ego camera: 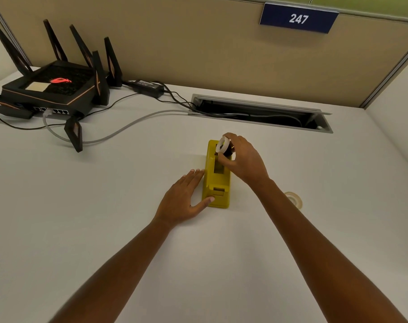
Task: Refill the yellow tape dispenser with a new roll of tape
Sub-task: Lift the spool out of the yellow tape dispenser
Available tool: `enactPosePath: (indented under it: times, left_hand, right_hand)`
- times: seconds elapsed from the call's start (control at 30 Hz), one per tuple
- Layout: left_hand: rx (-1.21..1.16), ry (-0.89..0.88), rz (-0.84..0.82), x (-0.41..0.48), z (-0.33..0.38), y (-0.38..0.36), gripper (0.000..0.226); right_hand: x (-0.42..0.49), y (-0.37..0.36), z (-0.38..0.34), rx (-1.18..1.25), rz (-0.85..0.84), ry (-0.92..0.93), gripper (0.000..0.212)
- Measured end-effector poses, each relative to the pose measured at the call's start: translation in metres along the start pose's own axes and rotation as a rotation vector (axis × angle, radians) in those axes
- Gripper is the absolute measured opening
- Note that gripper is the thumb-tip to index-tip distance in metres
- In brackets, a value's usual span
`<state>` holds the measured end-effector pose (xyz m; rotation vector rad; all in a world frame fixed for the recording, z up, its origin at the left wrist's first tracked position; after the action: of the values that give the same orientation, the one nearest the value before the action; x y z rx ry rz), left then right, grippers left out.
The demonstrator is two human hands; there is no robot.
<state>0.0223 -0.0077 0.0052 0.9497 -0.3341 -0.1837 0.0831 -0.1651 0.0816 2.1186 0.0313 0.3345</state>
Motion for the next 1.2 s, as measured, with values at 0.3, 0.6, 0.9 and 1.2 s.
enactPosePath:
  times: [0.3, 0.6, 0.9, 1.2]
  left_hand:
    - [0.002, -0.003, 0.014, -0.001, 0.003, 0.003, 0.101]
    - [-0.046, -0.009, 0.047, -0.007, 0.008, 0.008, 0.097]
    - [-0.245, 0.025, 0.403, 0.002, 0.046, 0.024, 0.049]
    - [-0.483, 0.091, 0.351, 0.021, 0.078, 0.03, 0.037]
  right_hand:
    - [-0.013, 0.0, -0.004, 0.142, 0.034, -0.06, 0.051]
    - [-0.037, 0.003, -0.005, 0.237, -0.013, -0.129, 0.051]
    - [-0.051, 0.008, -0.005, 0.304, -0.02, -0.118, 0.051]
    - [-0.061, 0.012, -0.017, 0.423, 0.013, -0.034, 0.046]
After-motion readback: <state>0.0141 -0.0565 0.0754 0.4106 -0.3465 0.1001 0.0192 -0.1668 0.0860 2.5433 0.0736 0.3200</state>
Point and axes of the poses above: each hand's wrist, its own x-axis towards the middle knuckle, its own y-axis out of the back of the hand, z = x × y, the point moved 2 cm from there along x, towards the middle knuckle, and after that the axes turned 2 degrees about -y, right-handed, at the moved point
